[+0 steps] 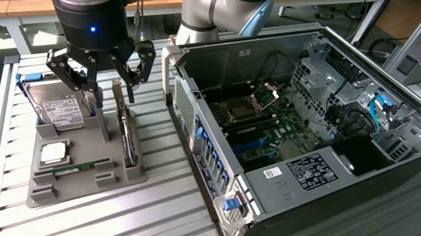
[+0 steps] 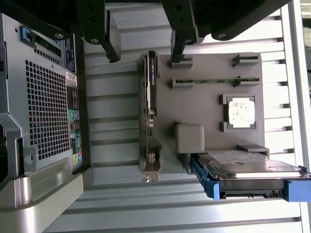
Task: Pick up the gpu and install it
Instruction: 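Pick up the gpu and move the gpu toward the slot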
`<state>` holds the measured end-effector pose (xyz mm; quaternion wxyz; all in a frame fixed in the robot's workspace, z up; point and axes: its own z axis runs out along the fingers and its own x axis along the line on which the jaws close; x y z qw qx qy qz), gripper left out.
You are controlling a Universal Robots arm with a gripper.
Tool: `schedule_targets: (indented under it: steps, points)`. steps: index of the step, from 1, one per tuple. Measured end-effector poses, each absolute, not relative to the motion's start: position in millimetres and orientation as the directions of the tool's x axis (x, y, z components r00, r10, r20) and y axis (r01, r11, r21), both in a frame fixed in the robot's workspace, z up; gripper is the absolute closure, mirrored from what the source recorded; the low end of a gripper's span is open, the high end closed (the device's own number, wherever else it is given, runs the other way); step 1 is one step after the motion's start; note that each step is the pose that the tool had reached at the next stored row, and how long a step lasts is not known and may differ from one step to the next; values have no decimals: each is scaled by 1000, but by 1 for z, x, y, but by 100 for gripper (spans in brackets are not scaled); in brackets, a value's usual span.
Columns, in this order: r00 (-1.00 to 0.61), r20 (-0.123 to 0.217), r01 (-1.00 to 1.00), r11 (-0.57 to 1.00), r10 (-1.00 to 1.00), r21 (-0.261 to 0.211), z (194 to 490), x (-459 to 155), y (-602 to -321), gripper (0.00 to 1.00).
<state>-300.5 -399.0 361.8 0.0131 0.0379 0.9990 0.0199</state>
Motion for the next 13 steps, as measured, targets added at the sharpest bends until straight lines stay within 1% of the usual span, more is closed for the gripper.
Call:
schedule_targets:
  steps: [13]
  points:
    - [-997, -25, 75, 996, 76, 41, 359, -300, -399, 46]
